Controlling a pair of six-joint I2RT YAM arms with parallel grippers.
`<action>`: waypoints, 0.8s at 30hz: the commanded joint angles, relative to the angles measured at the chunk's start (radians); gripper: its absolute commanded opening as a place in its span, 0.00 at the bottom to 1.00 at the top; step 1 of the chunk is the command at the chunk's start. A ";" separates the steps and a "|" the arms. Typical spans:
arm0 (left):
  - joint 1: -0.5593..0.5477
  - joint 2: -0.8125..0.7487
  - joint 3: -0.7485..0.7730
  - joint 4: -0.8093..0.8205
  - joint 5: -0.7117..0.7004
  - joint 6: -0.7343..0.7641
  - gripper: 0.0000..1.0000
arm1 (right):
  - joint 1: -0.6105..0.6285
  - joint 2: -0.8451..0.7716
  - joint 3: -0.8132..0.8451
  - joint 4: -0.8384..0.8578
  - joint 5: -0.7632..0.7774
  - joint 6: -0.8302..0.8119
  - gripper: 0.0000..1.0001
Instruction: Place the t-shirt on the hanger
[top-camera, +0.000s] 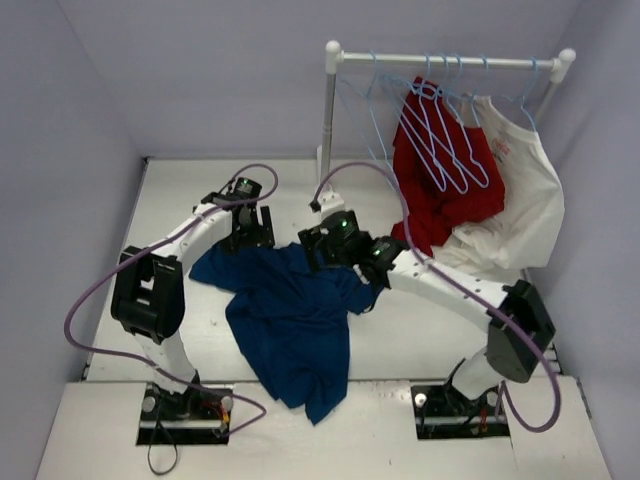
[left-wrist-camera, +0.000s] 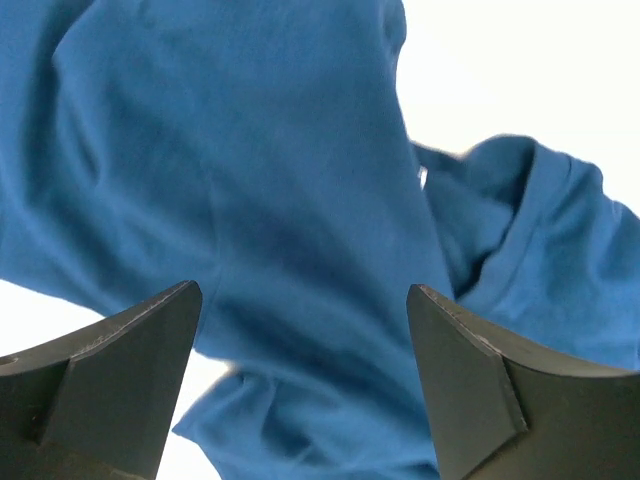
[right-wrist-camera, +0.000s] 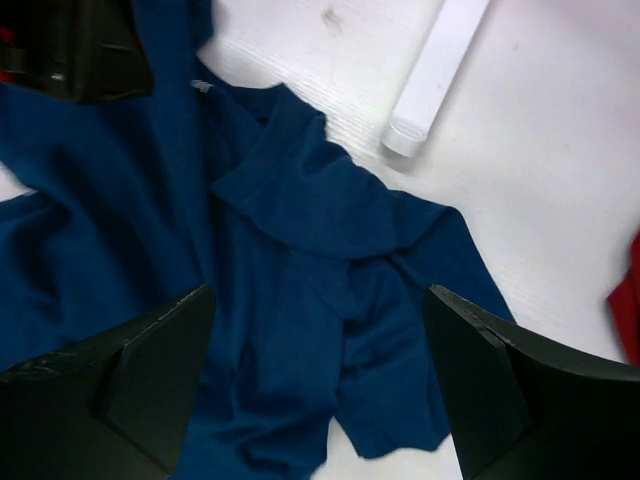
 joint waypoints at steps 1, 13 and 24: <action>0.023 0.051 0.076 0.001 0.002 0.024 0.80 | -0.004 0.115 0.064 0.107 0.148 0.098 0.81; 0.024 0.058 -0.124 0.126 0.009 -0.013 0.47 | -0.037 0.390 0.068 0.213 0.214 0.186 0.53; 0.022 -0.208 -0.566 0.275 0.085 -0.138 0.00 | -0.055 0.147 -0.250 0.237 0.209 0.210 0.14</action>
